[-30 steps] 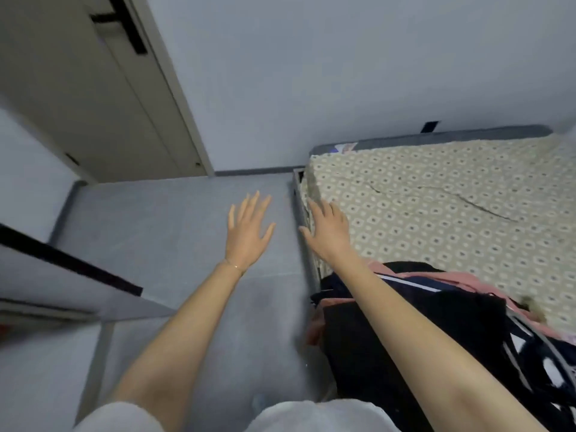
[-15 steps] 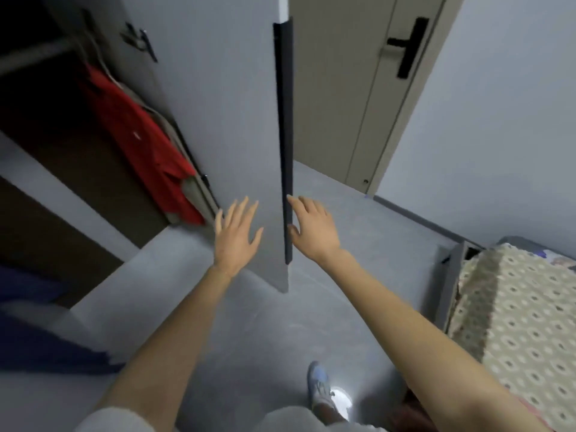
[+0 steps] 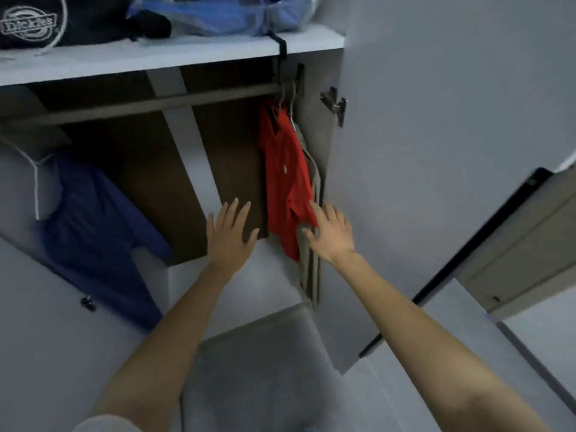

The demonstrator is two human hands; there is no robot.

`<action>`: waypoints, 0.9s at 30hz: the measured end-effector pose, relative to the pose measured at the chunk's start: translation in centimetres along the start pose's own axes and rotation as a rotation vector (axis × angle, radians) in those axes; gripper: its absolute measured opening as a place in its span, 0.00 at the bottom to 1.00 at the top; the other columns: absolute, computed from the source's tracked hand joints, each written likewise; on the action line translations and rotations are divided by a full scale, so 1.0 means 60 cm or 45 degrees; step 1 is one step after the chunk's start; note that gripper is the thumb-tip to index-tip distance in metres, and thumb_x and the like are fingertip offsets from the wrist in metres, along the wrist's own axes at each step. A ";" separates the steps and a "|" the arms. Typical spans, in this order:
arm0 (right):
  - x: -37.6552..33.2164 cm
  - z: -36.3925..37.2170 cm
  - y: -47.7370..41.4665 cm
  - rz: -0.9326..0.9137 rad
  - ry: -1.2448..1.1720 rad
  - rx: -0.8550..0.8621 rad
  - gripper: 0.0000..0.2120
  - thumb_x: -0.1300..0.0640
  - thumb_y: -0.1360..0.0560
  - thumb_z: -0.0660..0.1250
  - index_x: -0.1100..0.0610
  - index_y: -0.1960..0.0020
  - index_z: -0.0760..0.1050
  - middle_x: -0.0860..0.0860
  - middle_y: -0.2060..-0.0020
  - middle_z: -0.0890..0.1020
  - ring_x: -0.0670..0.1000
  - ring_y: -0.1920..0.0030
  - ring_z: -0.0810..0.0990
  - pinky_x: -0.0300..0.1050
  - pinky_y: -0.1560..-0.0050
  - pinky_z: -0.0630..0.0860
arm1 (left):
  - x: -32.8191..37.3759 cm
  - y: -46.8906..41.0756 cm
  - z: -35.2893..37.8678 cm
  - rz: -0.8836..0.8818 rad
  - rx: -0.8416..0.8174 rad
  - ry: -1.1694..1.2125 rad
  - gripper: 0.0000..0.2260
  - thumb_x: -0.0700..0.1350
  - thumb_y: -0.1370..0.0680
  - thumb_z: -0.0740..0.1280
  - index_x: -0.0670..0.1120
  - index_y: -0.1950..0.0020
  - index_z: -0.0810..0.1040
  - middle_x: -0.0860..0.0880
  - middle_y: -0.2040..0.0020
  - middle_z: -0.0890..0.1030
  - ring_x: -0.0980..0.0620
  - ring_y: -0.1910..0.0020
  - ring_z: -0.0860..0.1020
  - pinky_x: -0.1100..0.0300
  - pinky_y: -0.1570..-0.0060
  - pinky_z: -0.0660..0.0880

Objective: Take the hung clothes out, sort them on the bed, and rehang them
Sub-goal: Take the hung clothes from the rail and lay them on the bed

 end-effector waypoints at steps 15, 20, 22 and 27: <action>-0.061 0.050 -0.318 0.039 -0.003 0.086 0.38 0.49 0.22 0.64 0.50 0.20 0.45 0.57 0.21 0.46 0.60 0.22 0.46 0.58 0.23 0.50 | -0.216 -0.185 0.053 -0.207 -0.029 0.025 0.33 0.66 0.22 0.46 0.51 0.20 0.60 0.44 0.21 0.61 0.43 0.21 0.56 0.39 0.25 0.47; -0.066 0.031 -0.409 0.177 -0.158 0.137 0.41 0.51 0.21 0.65 0.56 0.20 0.41 0.60 0.23 0.56 0.63 0.28 0.64 0.58 0.31 0.65 | -0.271 -0.270 0.059 -0.175 -0.085 0.013 0.31 0.64 0.19 0.49 0.51 0.20 0.58 0.45 0.20 0.58 0.43 0.21 0.54 0.40 0.24 0.46; -0.068 0.025 -0.439 0.238 -0.208 0.169 0.39 0.51 0.21 0.64 0.58 0.20 0.43 0.60 0.24 0.60 0.63 0.31 0.70 0.57 0.36 0.69 | -0.291 -0.299 0.061 -0.163 -0.086 0.016 0.30 0.63 0.19 0.51 0.51 0.20 0.59 0.44 0.20 0.59 0.43 0.21 0.55 0.39 0.24 0.47; -0.077 0.004 -0.499 0.353 -0.112 0.218 0.24 0.46 0.18 0.59 0.62 0.31 0.65 0.64 0.38 0.76 0.66 0.40 0.76 0.56 0.45 0.72 | -0.328 -0.348 0.068 -0.118 -0.067 0.045 0.33 0.65 0.22 0.48 0.49 0.22 0.63 0.43 0.22 0.64 0.40 0.23 0.59 0.38 0.26 0.51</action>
Point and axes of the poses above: each hand's wrist, its own y-axis away from the middle knuckle, its own z-axis out of the palm, x = y × z, the point moved 8 cm from there along -y, towards the middle knuckle
